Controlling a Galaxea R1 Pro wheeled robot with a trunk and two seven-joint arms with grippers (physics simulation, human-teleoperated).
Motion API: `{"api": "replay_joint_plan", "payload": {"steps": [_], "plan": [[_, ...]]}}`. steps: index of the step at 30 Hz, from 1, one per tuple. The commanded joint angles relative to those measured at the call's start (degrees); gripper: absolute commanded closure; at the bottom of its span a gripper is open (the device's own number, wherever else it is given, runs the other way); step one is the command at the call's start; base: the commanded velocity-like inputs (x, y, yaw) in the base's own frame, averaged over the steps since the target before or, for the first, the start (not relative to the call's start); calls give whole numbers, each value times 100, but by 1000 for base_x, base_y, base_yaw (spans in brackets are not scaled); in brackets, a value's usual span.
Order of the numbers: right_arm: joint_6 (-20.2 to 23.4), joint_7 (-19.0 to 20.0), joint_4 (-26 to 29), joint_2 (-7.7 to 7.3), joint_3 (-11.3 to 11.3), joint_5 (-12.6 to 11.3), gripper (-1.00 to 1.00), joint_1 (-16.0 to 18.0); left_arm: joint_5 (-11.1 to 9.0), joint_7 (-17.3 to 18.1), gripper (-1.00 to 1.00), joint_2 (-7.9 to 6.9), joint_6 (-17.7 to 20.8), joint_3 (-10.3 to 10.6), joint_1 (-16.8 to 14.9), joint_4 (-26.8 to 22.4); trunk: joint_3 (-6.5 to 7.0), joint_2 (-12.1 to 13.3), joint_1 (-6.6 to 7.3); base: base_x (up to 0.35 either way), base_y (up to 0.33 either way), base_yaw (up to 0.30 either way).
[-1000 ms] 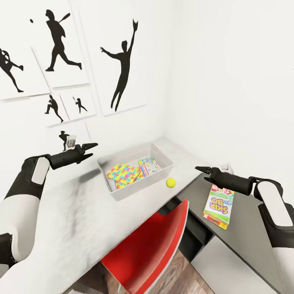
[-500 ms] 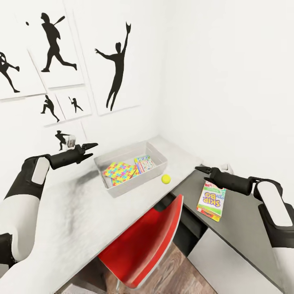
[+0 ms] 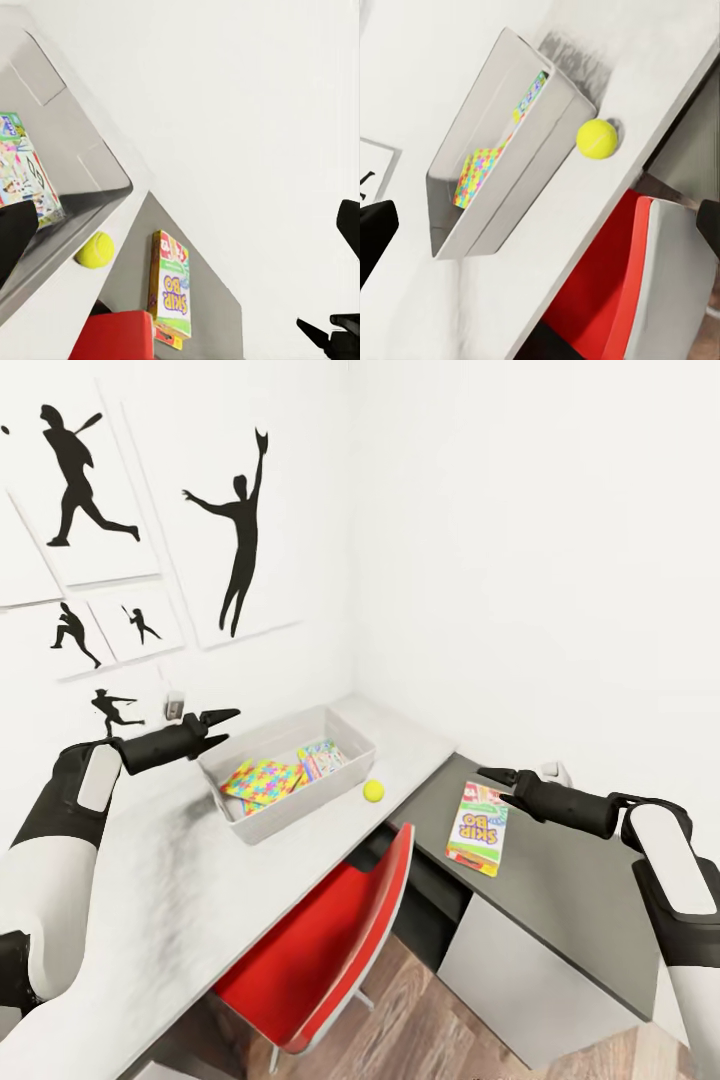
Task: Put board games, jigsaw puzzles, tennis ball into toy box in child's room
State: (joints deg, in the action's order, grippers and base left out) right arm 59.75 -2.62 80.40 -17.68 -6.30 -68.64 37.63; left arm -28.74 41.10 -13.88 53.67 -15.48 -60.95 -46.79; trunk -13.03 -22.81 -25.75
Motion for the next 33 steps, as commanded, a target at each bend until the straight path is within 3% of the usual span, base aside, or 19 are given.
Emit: {"api": "replay_joint_plan", "payload": {"steps": [1,15,26,33], "plan": [[25,-28,2,-1,-5,-27,-100,7,17,79,-100,0,22,-10,-5,0,-4,-11,-4,-3,53,-211],[25,-9,2,-11,-31,-25,-100,7,18,213,-100,0,20,2,-5,-9,99,-11,-4,-1,10,-203],[25,-1,47,-77,-65,-28,-100,-43,52,195,-100,17,270,8,-5,-434,181,-11,-4,0,0,-201],[25,3,112,-94,-255,-49,-100,-285,74,164,-100,-26,430,-2,-30,-502,233,-11,-4,0,0,-201]]}}
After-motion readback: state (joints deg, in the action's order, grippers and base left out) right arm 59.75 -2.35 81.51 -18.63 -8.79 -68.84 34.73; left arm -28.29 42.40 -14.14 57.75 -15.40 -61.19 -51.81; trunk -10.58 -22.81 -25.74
